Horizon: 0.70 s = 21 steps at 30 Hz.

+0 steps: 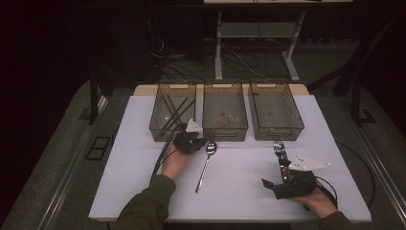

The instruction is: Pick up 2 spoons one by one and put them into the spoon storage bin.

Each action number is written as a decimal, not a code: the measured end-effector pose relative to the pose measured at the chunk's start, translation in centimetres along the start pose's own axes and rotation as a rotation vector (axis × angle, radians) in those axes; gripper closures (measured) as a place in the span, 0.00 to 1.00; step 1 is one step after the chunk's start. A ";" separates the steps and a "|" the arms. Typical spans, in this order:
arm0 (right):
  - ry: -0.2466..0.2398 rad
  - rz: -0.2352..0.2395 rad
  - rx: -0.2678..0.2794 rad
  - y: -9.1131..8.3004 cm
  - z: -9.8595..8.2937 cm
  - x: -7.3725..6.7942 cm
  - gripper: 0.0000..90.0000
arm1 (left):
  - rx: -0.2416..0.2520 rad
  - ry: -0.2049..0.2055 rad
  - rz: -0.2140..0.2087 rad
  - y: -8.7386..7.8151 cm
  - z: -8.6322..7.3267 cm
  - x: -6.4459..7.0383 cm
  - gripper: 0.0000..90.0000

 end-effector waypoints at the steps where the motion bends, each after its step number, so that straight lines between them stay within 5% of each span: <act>1: 0.000 0.000 0.000 0.0 0.0 0.0 0.02 | -0.004 0.002 -0.001 0.1 0.0 0.0 1.00; 21: -0.003 0.000 0.000 0.0 0.0 0.0 0.02 | -0.036 0.023 -0.030 1.3 0.2 0.9 1.00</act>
Point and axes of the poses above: each handheld gripper's, and its own axes: y roughly forward along the jaws, z roughly out of its top, x roughly to its right, the point moved 7 cm from there along y, roughly forward along the jaws, and after that the axes turned 3 degrees about -x, right-handed, at the moved point
